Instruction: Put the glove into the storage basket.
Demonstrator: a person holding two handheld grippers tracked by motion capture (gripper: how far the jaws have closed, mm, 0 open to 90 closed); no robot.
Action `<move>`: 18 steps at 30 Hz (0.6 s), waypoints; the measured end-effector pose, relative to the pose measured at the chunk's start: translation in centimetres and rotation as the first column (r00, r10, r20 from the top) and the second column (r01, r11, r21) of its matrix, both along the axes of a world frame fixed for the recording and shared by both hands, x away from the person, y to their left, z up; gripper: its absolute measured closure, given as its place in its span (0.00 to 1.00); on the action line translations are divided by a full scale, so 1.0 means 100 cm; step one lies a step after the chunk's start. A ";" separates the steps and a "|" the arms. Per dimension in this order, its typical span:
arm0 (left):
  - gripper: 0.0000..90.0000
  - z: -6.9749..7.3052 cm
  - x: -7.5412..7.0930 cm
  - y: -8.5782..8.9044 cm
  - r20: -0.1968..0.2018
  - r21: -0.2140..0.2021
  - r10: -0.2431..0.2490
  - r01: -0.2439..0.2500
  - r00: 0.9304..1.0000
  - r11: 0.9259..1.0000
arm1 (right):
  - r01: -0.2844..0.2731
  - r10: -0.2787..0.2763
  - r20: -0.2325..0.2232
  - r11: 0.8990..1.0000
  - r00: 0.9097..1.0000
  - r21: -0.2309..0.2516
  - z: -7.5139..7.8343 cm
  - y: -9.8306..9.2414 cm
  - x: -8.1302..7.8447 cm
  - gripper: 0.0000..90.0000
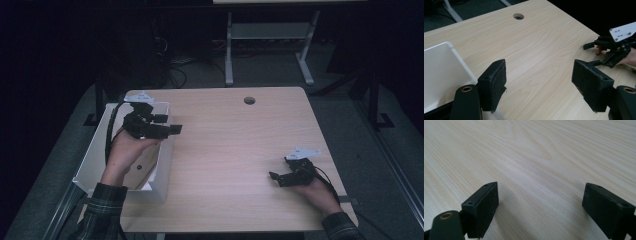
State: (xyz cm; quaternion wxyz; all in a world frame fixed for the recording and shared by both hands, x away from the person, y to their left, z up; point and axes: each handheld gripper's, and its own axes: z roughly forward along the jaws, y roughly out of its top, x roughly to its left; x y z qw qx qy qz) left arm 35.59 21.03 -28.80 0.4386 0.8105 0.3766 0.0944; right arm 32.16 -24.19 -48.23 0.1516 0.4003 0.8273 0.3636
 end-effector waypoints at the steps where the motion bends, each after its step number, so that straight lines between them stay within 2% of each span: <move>1: 0.30 -0.001 -0.001 -0.005 0.000 -0.001 -0.002 0.002 1.000 1.000 | 0.000 0.000 0.000 1.000 1.000 0.001 0.000 0.000 0.000 0.15; 4: 0.30 -0.005 -0.003 -0.021 -0.002 0.013 -0.020 0.020 1.000 1.000 | 0.000 0.000 0.000 1.000 1.000 0.000 0.000 0.000 0.000 0.15; 10: 0.30 -0.019 -0.010 -0.054 0.003 0.013 -0.053 0.053 0.999 0.998 | 0.000 0.000 0.000 1.000 1.000 0.000 0.000 0.000 0.000 0.15; 18: 0.30 -0.046 -0.021 -0.096 0.001 0.066 -0.118 0.118 0.993 0.991 | 0.000 0.000 0.000 1.000 1.000 0.000 0.000 0.000 0.000 0.15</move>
